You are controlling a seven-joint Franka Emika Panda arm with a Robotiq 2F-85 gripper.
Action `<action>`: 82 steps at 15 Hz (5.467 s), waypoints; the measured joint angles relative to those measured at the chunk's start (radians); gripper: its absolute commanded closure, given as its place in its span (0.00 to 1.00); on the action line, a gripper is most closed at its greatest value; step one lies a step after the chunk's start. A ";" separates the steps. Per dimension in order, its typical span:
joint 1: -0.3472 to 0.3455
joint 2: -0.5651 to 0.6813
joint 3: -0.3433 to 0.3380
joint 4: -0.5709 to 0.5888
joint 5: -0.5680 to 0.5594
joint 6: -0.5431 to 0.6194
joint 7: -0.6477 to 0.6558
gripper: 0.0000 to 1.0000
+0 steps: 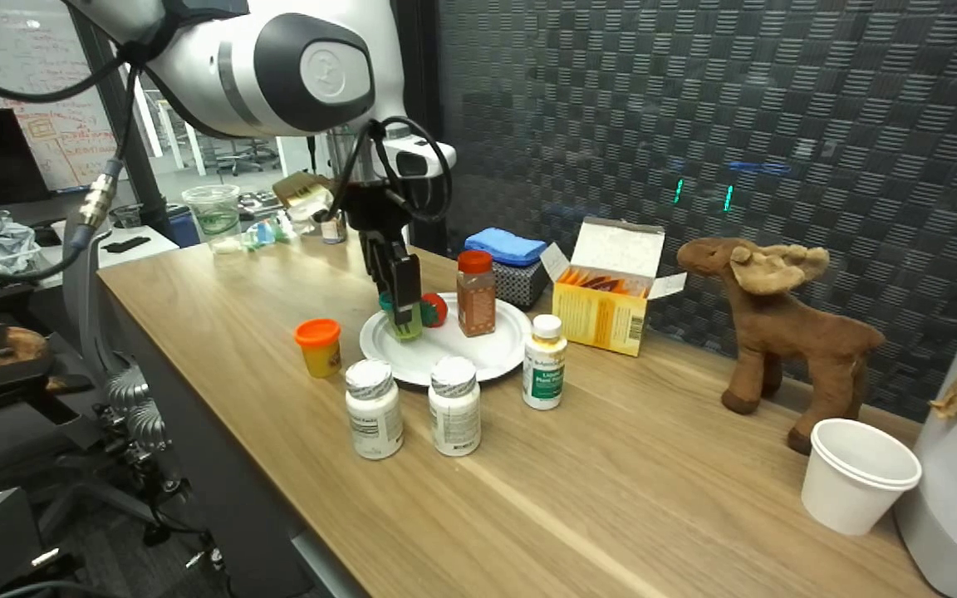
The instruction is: Place the containers and orange toy on the white plate
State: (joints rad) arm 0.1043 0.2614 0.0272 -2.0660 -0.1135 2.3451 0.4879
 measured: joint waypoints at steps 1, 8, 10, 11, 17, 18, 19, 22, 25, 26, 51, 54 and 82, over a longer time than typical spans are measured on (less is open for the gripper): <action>0.001 0.007 0.003 0.009 0.013 0.000 -0.011 0.76; 0.005 0.058 0.005 0.054 0.023 -0.002 -0.041 0.19; 0.008 0.059 0.005 0.062 0.023 -0.002 -0.041 0.04; 0.012 0.054 0.004 0.064 0.023 -0.002 -0.040 0.00; 0.062 -0.066 -0.021 0.021 -0.102 -0.009 0.130 0.00; 0.066 -0.095 -0.021 -0.002 -0.110 -0.010 0.158 0.00; 0.068 -0.121 -0.019 -0.026 -0.112 -0.010 0.181 0.00; 0.067 -0.182 -0.007 -0.100 -0.103 -0.009 0.215 0.00; 0.066 -0.217 0.010 -0.164 -0.074 -0.007 0.221 0.00; 0.066 -0.223 0.014 -0.181 -0.062 -0.007 0.221 0.00; 0.002 -0.193 0.022 -0.252 0.144 -0.048 0.038 0.00; 0.001 -0.173 0.022 -0.244 0.144 -0.045 0.036 0.27; -0.093 -0.054 -0.034 -0.059 0.083 0.157 -0.024 0.72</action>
State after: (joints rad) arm 0.0114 0.2076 -0.0069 -2.1249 -0.0300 2.5019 0.4634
